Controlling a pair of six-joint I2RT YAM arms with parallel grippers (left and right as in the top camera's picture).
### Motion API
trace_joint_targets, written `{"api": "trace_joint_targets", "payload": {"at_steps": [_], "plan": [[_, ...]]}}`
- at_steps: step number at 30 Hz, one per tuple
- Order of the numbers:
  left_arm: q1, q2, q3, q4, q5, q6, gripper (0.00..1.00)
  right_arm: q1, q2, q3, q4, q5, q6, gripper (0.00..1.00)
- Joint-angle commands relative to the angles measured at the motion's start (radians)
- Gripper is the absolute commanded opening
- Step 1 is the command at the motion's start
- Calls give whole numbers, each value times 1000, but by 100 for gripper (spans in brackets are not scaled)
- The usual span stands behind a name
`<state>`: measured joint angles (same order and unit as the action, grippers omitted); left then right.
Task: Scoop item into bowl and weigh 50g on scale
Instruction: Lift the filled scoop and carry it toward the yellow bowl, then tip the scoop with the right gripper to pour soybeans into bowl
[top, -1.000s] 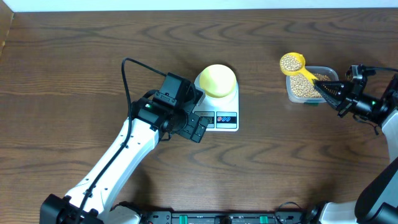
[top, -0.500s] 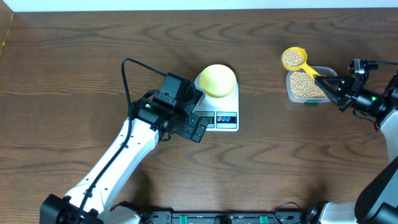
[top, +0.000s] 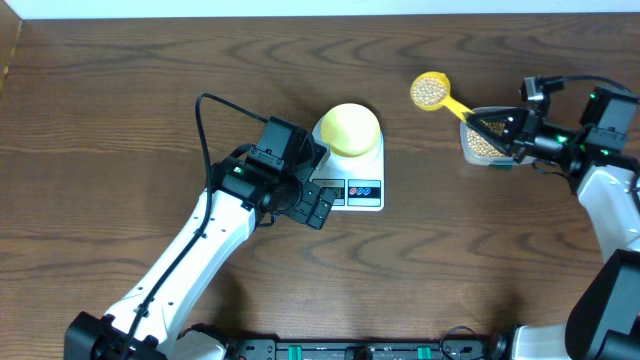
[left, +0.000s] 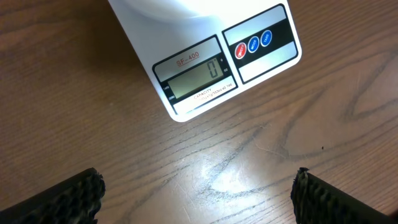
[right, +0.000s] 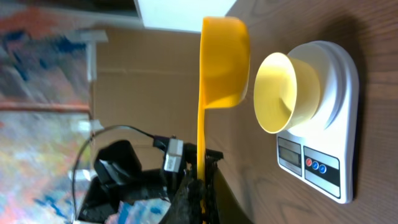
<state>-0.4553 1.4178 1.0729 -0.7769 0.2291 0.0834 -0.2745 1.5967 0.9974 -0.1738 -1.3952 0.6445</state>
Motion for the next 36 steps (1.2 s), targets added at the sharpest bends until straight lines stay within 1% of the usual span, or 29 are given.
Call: {"api": "trace_joint_targets", "payload": {"at_steps": [1,6,8,12,15,16,18,22,25,31,36], "plan": [[0,8,-11,1,-13,13,98,58,3,3,48,19,74,1],[0,8,-11,1,-13,13,98,148,3,3,152,119,158,1],[0,8,-11,1,-13,13,98,203,3,3,208,144,163,1],[0,8,-11,1,-13,13,98,288,3,3,216,235,149,1],[0,8,-11,1,-13,13,98,320,3,3,206,265,60,1],[0,8,-11,1,-13,13,98,332,3,3,193,285,8,1],[0,8,-11,1,-13,13,98,347,3,3,158,334,-47,1],[0,8,-11,1,-13,13,98,379,3,3,62,420,-201,1],[0,8,-11,1,-13,13,98,402,3,3,13,499,-278,1],[0,8,-11,1,-13,13,98,444,3,3,4,586,-354,1],[0,8,-11,1,-13,13,98,483,3,3,1,676,-484,1]]}}
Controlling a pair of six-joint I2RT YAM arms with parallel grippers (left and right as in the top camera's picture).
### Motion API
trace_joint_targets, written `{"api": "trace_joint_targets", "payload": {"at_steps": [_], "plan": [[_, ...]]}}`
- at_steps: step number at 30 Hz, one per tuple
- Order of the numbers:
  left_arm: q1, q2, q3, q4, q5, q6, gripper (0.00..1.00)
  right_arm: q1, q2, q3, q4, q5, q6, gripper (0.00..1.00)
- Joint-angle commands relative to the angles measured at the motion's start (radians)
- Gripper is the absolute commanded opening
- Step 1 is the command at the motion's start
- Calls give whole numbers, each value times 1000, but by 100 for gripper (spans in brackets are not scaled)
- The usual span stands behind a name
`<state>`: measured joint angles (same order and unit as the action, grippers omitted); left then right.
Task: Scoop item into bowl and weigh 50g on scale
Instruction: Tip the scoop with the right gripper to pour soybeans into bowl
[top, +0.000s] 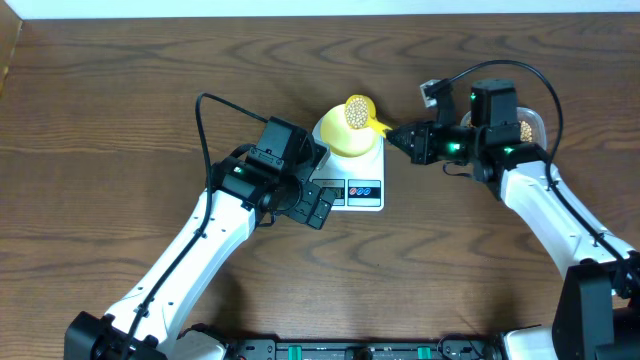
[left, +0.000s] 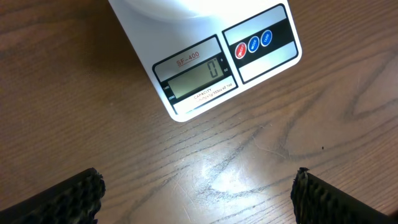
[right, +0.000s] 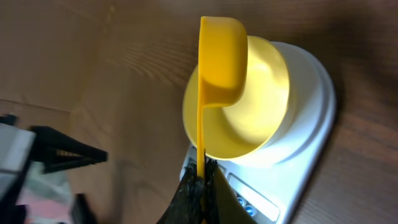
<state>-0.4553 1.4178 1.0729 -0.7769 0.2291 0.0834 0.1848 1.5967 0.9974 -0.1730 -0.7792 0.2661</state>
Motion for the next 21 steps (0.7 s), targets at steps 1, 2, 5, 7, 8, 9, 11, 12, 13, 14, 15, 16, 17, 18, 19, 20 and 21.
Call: {"api": "trace_joint_targets", "payload": {"at_steps": [1,2,5,7,8,9,11,12,13,14,15,16,17,18,19,20,21], "plan": [[0,8,-11,1,-13,13,98,28,3,3,-1,60,-120,1],[0,8,-11,1,-13,13,98,35,3,3,-3,62,-145,1],[0,8,-11,1,-13,13,98,53,3,3,-3,102,-211,1],[-1,8,-11,1,-13,13,98,68,3,3,-4,166,-224,1],[0,8,-11,1,-13,13,98,72,3,3,-4,197,-229,1],[0,8,-11,1,-13,13,98,74,3,3,-6,206,-256,1],[0,8,-11,1,-13,13,98,74,3,3,-11,210,-287,1],[0,8,-11,1,-13,13,98,74,3,3,-19,221,-287,1],[0,8,-11,1,-13,13,98,74,3,3,-26,227,-291,1],[0,8,-11,1,-13,13,98,74,3,3,-30,228,-303,1],[0,8,-11,1,-13,13,98,74,2,3,-30,228,-315,1],[0,8,-11,1,-13,13,98,74,2,3,-25,228,-317,1],[0,8,-11,1,-13,13,98,74,0,3,-25,228,-317,1],[0,8,-11,1,-13,13,98,74,-2,3,-26,228,-317,1],[-1,8,-11,1,-13,13,98,74,-6,3,-28,228,-317,1],[-1,8,-11,1,-13,13,98,74,-10,3,-28,228,-317,1],[0,8,-11,1,-13,13,98,74,-17,3,-25,228,-317,1]]}}
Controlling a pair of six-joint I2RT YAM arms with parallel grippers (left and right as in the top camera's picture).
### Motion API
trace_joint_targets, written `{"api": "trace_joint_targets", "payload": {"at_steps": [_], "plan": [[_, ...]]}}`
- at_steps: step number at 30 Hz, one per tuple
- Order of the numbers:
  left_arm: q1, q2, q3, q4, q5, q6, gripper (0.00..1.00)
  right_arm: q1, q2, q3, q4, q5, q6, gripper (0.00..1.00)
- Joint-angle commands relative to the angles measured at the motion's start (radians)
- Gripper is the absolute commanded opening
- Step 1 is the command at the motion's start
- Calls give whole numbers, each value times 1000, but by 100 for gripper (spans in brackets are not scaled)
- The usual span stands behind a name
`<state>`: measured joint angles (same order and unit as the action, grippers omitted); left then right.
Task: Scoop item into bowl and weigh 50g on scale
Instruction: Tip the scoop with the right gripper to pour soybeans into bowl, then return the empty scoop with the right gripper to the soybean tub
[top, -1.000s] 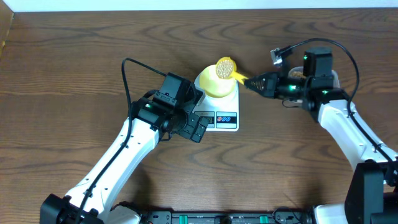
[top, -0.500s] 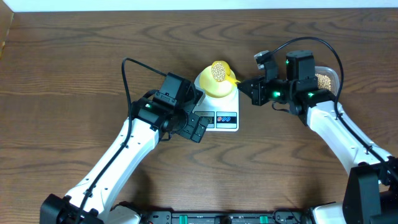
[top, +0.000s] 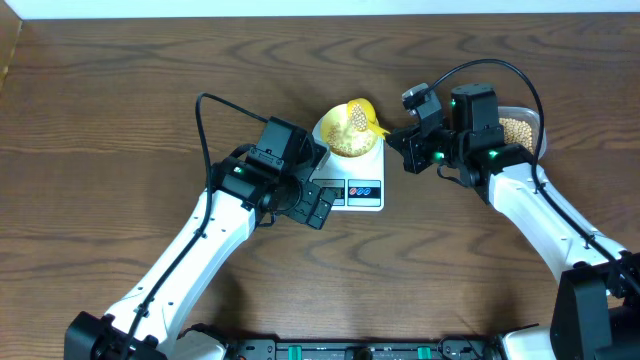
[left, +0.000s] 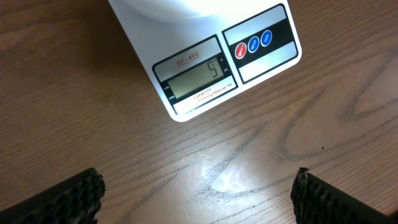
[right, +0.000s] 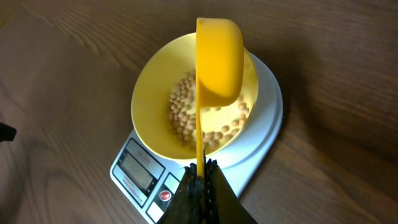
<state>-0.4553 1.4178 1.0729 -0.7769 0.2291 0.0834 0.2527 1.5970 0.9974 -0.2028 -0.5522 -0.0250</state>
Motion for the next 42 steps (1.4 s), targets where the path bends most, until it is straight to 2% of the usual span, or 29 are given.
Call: {"api": "trace_joint_targets", "payload": {"at_steps": [1,11,26,36,39,42], "plan": [[0,8,-11,1,-13,13,98,6,-25,3,7,0,-30,1],[0,8,-11,1,-13,13,98,52,-60,3,-9,116,-151,1],[0,8,-11,1,-13,13,98,103,-148,3,-19,255,-233,1],[0,8,-11,1,-13,13,98,209,-148,3,-26,348,-348,1],[0,8,-11,1,-13,13,98,215,-158,3,-33,393,-336,1],[0,8,-11,1,-13,13,98,208,-181,3,-34,385,-233,1]]}}
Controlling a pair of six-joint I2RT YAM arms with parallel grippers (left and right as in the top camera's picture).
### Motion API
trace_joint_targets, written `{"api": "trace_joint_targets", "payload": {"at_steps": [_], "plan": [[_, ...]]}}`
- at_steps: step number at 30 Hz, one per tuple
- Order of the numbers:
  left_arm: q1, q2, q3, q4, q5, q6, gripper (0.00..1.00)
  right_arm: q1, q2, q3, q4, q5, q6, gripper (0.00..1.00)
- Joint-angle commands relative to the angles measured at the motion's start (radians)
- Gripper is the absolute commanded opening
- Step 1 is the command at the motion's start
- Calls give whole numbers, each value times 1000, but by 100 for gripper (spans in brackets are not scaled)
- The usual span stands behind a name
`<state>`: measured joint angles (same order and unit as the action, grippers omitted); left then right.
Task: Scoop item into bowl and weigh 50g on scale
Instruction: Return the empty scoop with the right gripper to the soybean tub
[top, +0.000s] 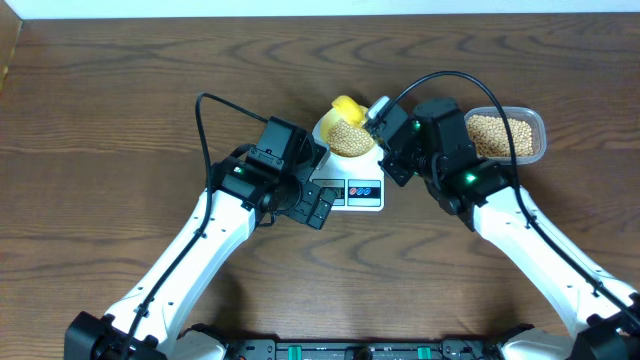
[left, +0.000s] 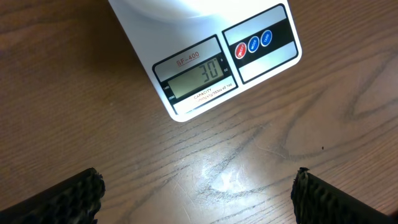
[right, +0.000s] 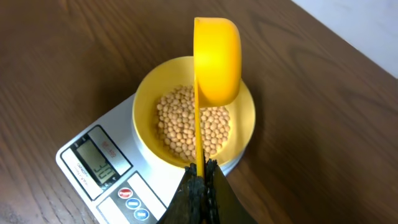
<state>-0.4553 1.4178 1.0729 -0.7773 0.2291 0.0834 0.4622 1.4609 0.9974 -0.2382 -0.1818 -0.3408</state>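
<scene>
A white scale (top: 352, 185) carries a yellow bowl (right: 245, 106) holding a heap of beige beans (right: 186, 124). Its display (left: 198, 76) reads 30 in the left wrist view. My right gripper (right: 200, 177) is shut on the handle of a yellow scoop (right: 217, 59), which is tipped on its side over the bowl. The scoop (top: 345, 106) shows at the bowl's far edge in the overhead view. My left gripper (left: 198, 199) hangs open over bare table just in front of the scale, nothing between its fingers (left: 62, 199).
A clear tub of beige beans (top: 505, 135) stands on the table to the right of the scale. The brown wooden table (top: 120, 110) stretches to the left and to the front.
The scale reading has gone from 5 to 30 and the bowl holds more beans. My right arm has shifted closer to the scale, scoop still tipped over the bowl. The left gripper has not moved.
The right gripper held a full scoop near the bean tub, the bowl empty, scale at 0. Then the scoop hung over the bowl, still 0. Then it was tipped, beans lay in the bowl, reading 5. Now the reading is 30.
</scene>
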Motion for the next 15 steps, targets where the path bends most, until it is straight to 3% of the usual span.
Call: {"api": "trace_joint_targets", "payload": {"at_steps": [1,6,15], "plan": [[0,8,-11,1,-13,13,98,-4,-50,3,1,14,101,1],[0,8,-11,1,-13,13,98,-70,-130,3,2,14,261,1],[0,8,-11,1,-13,13,98,-476,-209,3,-63,-192,462,1]]}}
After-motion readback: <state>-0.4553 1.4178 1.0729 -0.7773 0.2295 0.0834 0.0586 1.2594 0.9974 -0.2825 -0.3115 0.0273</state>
